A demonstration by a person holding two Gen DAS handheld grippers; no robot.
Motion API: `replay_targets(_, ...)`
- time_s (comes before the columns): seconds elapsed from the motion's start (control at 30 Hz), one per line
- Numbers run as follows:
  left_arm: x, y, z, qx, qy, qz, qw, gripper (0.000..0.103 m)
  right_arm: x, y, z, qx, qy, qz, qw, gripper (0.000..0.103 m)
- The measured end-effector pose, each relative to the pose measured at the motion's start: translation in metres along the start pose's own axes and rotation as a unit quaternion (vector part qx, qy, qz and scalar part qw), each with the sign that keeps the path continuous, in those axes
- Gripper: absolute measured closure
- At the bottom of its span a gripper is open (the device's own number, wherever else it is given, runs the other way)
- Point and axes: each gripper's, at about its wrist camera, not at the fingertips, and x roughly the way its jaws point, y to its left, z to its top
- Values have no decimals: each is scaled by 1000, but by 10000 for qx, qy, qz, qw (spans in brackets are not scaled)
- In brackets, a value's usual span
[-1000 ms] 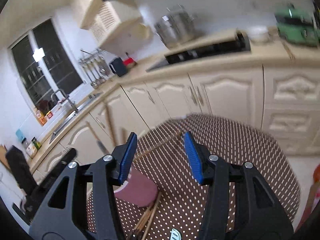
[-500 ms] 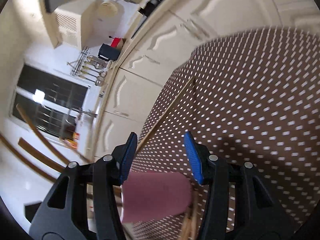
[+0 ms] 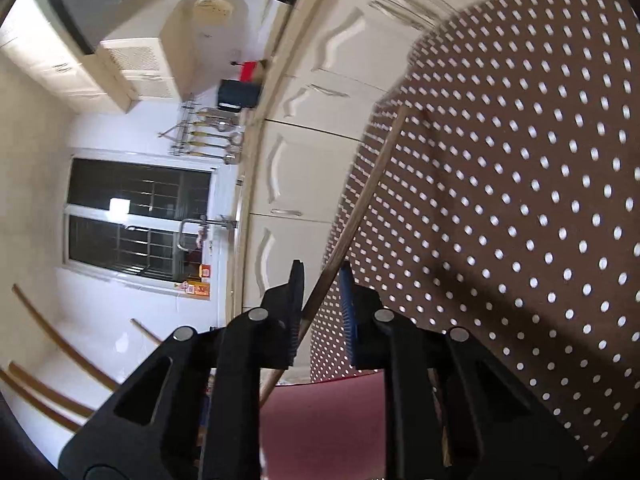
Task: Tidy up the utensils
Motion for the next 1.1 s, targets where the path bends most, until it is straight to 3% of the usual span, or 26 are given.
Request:
replay_targets(0.17, -7, -4, 1, 21, -58, -17, 10000, 49, -41, 29, -2, -671, -684, -33, 9954, 92)
replay_targets(0.43, -24, -8, 3, -92, -125, -89, 9998, 49, -128, 105, -14, -1825, -2146, 250, 9592, 97)
replay_targets(0.6, -37, -5, 7, -142, -200, -34, 9997, 46, -169, 157, -49, -2837, -2857, 224, 9151, 97)
replay_targets(0.7, -42, -2, 8, -208, -211, -25, 9996, 46, -189, 189, -84, -3625, -3408, 14, 8674, 97)
replay_targets(0.73, -44, -1, 9, -224, -216, -12, 9995, 46, -190, 196, -92, -3773, -3511, 1, 8569, 97)
replay_targets(0.8, -48, 1, 10, -231, -230, 13, 9995, 46, -191, 211, -108, -4061, -3530, 22, 8429, 97)
replay_targets(0.93, -54, 7, 13, -314, -229, 37, 9992, 46, -166, 220, -126, -4439, -3144, -201, 8389, 97)
replay_targets(1.1, -55, 13, 11, -323, -177, 134, 9992, 45, -130, 194, -145, -4748, -2684, -809, 8343, 97)
